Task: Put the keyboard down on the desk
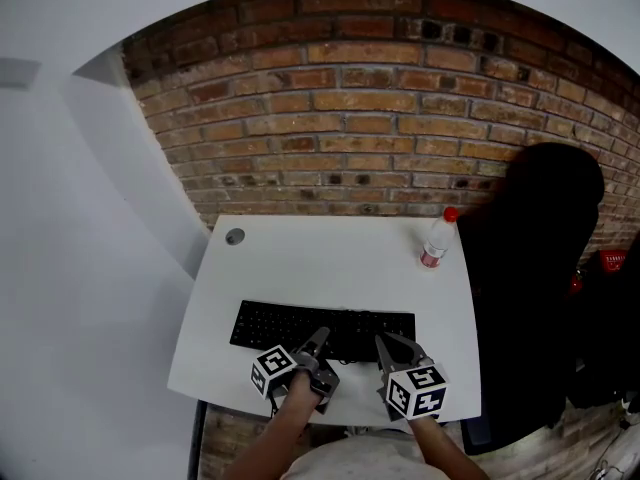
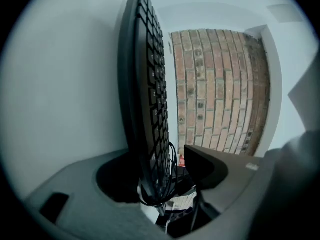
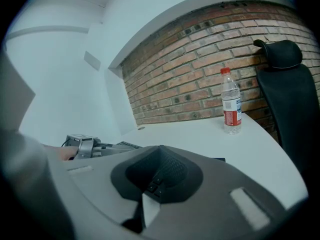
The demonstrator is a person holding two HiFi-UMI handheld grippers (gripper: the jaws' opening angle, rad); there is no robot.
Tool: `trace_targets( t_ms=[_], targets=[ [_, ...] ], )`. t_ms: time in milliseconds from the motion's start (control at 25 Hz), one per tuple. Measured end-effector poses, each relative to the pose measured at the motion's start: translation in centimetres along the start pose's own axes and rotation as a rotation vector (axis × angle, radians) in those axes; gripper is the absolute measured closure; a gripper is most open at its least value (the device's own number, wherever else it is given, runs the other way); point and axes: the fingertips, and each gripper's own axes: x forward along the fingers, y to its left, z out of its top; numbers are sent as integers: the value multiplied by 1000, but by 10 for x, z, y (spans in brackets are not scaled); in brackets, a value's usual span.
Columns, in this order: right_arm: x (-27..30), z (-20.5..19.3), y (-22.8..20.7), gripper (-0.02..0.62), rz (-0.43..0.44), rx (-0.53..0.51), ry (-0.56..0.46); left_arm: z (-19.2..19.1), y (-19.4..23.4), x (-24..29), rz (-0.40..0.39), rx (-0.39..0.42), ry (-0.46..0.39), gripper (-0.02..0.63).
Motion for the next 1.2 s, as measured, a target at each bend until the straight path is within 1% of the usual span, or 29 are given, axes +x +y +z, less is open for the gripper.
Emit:
trace_targets(
  t_ms=[120,200,440,680,1080,1200],
  targets=[
    [-2,-1,-2,586,-3,4,0,-2,0,2,40,33,19,328],
    [-4,-1,-4,586,-7,10,-1,-4,0,2,59,43,36,324],
    [-4,-1,-3,586,-2,9,-5,-7,1,2,85,89,61,321],
    [-6,0,-4,586,-3,9,-4,-9,-1,3,123,129,71,296],
    [-6,-3,-9,586,-9,15,2,-13,2,4,208,257,108,298],
    [-4,-4,-9,586,-10,19,4,-14,2,3,224,279,119,293]
  ],
)
